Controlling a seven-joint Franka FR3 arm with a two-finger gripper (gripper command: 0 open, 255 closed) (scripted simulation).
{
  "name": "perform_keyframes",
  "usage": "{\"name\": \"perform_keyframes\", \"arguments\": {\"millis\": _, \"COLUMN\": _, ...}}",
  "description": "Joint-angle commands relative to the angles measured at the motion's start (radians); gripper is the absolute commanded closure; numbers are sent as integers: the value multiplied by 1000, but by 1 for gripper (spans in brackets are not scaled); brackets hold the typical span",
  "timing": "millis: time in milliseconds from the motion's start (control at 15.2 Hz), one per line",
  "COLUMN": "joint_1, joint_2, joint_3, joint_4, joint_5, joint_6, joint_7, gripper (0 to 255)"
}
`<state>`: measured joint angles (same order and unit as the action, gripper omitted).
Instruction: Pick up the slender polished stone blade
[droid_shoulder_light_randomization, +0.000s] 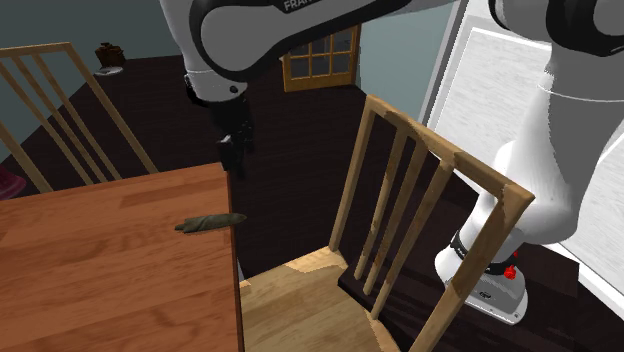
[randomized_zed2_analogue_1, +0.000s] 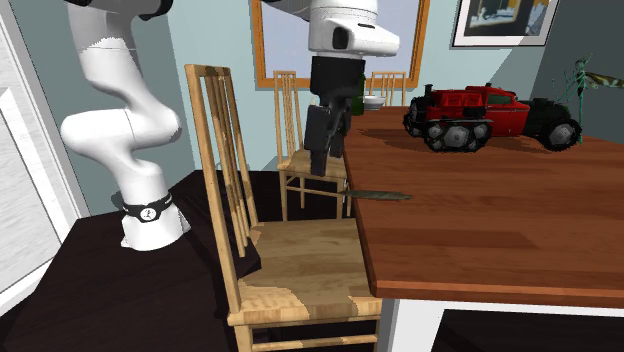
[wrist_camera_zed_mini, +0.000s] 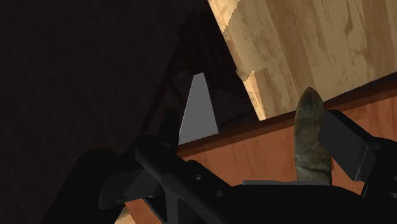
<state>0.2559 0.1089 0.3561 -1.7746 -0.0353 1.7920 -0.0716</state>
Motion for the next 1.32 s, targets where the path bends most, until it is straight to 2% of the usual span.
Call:
{"name": "perform_keyframes", "arguments": {"millis": 0, "joint_1": 26, "joint_2": 77, "joint_3": 19, "joint_4": 72, "joint_5": -22, "joint_6": -15, "joint_7": -2, "gripper": 0}}
{"name": "perform_keyframes", "arguments": {"millis": 462, "joint_1": 134, "joint_2": 299, "joint_3": 71, "joint_4": 292, "joint_5": -90, "joint_6": -79, "joint_7": -21, "gripper": 0}}
{"name": "perform_keyframes", "arguments": {"millis": 1056, "joint_1": 132, "joint_2": 318, "joint_3": 65, "joint_4": 216, "joint_5": -99, "joint_6": 14, "joint_7": -17, "gripper": 0}}
{"name": "perform_keyframes", "arguments": {"millis": 1122, "joint_1": 132, "joint_2": 317, "joint_3": 65, "joint_4": 214, "joint_5": -99, "joint_6": 16, "joint_7": -16, "gripper": 255}}
{"name": "perform_keyframes", "arguments": {"millis": 1254, "joint_1": 133, "joint_2": 317, "joint_3": 65, "joint_4": 216, "joint_5": -99, "joint_6": 14, "joint_7": -16, "gripper": 255}}
